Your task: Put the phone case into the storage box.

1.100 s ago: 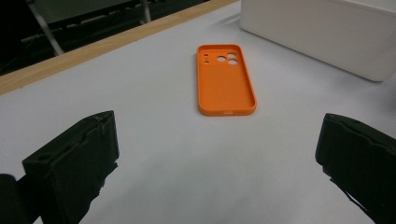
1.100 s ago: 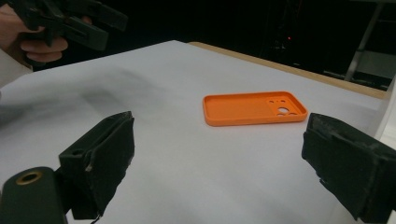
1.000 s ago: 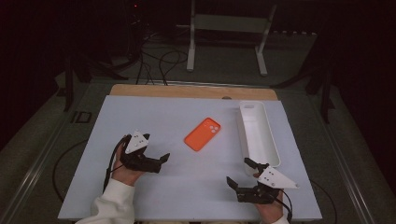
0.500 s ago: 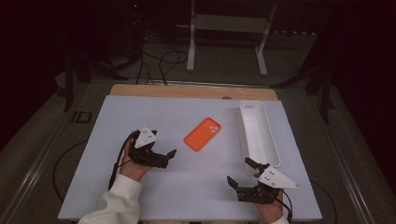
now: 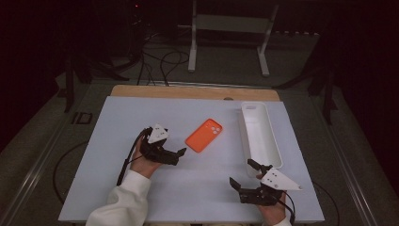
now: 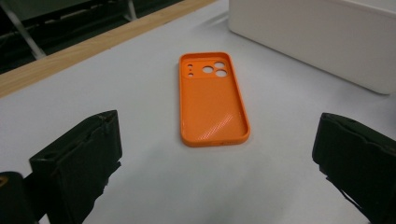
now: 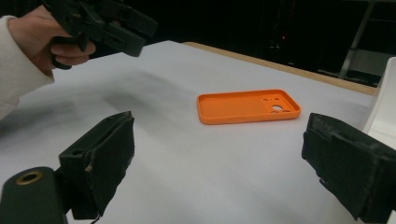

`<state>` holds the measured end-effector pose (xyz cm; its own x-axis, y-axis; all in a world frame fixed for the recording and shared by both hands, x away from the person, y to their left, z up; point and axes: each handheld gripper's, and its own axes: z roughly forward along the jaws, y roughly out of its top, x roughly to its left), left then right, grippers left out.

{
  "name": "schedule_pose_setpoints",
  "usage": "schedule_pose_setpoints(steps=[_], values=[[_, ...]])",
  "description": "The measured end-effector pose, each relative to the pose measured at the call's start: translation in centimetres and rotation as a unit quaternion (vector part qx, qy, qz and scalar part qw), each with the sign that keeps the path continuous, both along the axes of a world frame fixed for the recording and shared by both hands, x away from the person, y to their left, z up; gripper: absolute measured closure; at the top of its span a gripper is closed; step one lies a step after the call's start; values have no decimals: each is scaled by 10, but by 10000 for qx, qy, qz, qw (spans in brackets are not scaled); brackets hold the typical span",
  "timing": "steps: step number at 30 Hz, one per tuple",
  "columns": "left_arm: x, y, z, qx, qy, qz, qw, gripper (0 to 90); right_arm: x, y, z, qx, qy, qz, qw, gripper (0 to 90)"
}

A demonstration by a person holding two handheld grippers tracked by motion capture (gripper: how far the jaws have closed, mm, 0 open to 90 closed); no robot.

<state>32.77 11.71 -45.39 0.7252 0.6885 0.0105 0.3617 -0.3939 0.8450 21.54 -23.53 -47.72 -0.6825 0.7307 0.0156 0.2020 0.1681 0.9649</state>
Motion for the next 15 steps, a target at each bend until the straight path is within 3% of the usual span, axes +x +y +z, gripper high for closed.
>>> schedule_pose_setpoints(steps=[15], values=[[24, -27, -10, 219, 321, -86, 9992, 96, -1, 0, 0, 2, -7, -14, 10000, 92]])
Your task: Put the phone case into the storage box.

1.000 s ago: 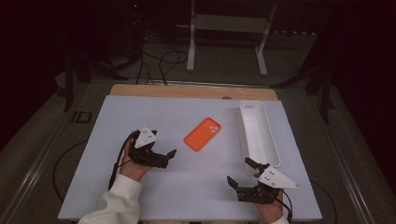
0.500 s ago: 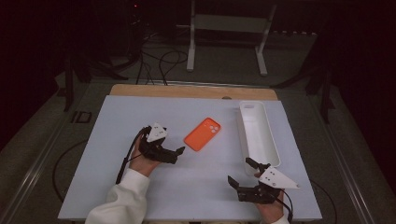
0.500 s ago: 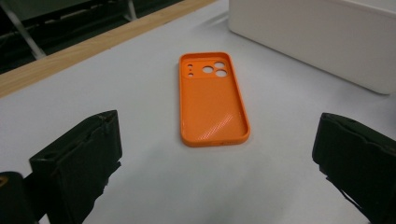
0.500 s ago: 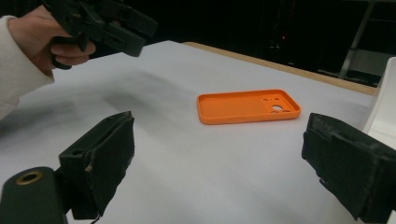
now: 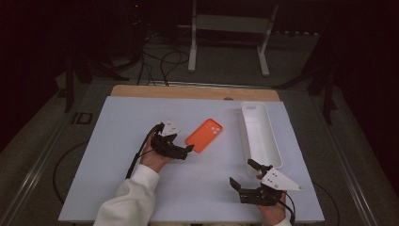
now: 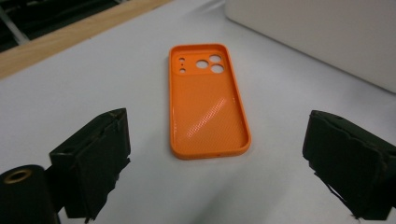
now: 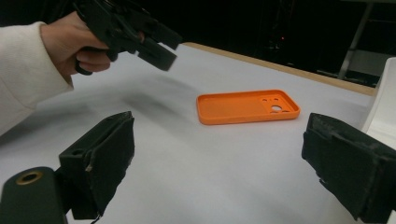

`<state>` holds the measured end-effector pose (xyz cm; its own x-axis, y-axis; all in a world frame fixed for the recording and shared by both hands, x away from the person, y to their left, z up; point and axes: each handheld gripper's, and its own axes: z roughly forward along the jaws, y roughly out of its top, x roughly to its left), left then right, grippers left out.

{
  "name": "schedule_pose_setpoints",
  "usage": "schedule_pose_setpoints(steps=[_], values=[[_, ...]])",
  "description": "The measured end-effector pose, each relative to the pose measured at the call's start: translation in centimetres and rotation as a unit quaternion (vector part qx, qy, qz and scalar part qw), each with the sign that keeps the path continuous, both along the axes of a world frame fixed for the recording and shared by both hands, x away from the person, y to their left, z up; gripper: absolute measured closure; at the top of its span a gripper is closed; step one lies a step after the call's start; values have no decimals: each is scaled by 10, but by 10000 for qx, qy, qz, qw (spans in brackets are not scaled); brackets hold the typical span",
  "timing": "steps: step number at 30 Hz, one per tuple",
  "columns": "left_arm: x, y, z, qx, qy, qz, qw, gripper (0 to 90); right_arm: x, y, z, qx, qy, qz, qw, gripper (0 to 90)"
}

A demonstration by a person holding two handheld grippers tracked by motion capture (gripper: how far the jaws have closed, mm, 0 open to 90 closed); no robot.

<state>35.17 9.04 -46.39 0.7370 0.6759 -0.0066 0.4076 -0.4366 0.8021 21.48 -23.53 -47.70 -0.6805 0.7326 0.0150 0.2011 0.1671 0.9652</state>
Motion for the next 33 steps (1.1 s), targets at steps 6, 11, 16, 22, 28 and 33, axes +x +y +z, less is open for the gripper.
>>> schedule_pose_setpoints(steps=[6, 11, 16, 22, 28, 33], values=[[8, -13, -10, 229, 217, -58, 9995, 275, 0, 0, -1, -6, -14, 10, 10000, 92], [17, -19, -19, 283, 420, -77, 9987, 499, 0, 1, -1, -11, 6, 3, 10000, 92], [22, -23, -23, 280, 483, -57, 9984, 669, 0, 1, -1, -22, 6, 7, 10000, 92], [28, -28, -30, 307, 620, -55, 9976, 863, 0, 1, -1, -24, -4, 5, 10000, 92], [31, -33, -37, 408, 757, -59, 9963, 900, -1, 0, -1, -30, -8, 1, 10000, 92], [32, -37, -41, 436, 827, -45, 9956, 900, 0, 0, -2, -46, -22, 9, 10000, 92]])
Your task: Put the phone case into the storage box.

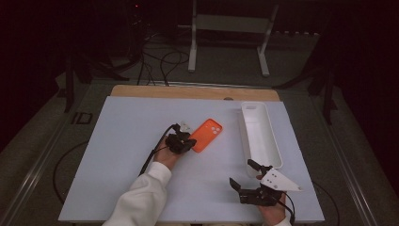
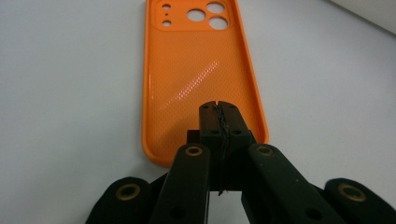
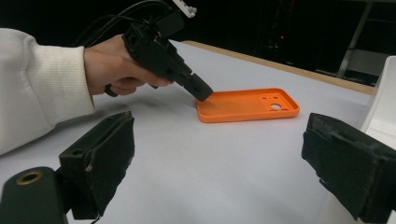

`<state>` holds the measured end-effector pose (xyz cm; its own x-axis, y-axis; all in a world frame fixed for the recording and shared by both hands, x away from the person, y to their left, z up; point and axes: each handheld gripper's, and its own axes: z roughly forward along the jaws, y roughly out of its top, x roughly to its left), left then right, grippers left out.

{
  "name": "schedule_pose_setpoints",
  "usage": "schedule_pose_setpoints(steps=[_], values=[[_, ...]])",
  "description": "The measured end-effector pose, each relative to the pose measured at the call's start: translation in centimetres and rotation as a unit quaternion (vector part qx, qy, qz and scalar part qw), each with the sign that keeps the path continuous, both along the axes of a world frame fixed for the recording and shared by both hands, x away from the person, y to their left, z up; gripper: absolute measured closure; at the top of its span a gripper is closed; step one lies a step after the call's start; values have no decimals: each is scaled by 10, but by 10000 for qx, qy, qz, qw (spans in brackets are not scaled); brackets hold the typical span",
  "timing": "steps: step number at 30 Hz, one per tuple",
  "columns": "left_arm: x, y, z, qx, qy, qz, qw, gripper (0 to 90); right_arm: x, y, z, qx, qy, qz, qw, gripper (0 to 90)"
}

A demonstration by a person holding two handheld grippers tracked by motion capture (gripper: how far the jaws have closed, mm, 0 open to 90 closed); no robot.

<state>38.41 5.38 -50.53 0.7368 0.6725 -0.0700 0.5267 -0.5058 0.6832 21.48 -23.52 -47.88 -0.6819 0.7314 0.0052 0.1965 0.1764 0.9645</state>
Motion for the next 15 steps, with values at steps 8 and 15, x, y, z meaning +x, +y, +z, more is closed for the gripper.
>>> schedule_pose_setpoints(steps=[8, 15], values=[[0, -6, -8, 109, 122, -86, 9998, 900, 0, 1, -1, -13, 24, -4, 10000, 93], [0, -8, -10, 90, 137, -69, 9998, 900, 0, 1, -1, -30, 26, -4, 10000, 93]])
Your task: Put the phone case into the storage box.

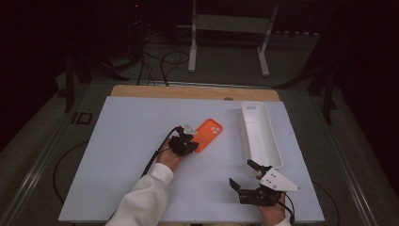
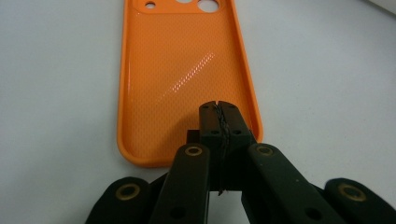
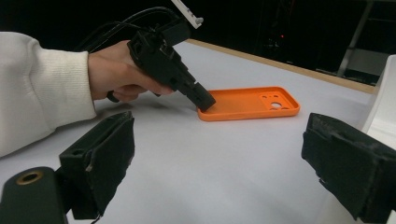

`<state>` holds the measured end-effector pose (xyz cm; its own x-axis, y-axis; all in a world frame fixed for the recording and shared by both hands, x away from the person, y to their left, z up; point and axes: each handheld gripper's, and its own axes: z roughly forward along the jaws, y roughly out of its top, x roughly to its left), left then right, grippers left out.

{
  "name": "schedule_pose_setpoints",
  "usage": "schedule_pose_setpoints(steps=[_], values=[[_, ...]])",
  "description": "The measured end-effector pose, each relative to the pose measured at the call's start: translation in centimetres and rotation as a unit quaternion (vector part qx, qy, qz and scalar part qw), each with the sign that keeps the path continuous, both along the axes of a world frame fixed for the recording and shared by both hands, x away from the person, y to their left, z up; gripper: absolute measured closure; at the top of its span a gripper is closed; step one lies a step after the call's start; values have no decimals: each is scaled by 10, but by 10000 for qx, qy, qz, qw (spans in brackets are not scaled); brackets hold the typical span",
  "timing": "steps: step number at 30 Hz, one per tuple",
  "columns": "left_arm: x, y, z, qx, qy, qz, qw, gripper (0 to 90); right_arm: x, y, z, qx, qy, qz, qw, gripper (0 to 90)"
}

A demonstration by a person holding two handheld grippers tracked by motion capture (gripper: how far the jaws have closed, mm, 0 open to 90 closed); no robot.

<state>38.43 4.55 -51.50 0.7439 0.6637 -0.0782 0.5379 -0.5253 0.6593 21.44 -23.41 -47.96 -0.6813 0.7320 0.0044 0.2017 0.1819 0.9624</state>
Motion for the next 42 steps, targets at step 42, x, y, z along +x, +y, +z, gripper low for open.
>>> schedule_pose_setpoints(steps=[42], values=[[-47, 88, 9, 551, 175, 251, 9980, 900, 3, -2, 2, -17, -41, -75, 10000, 94]])
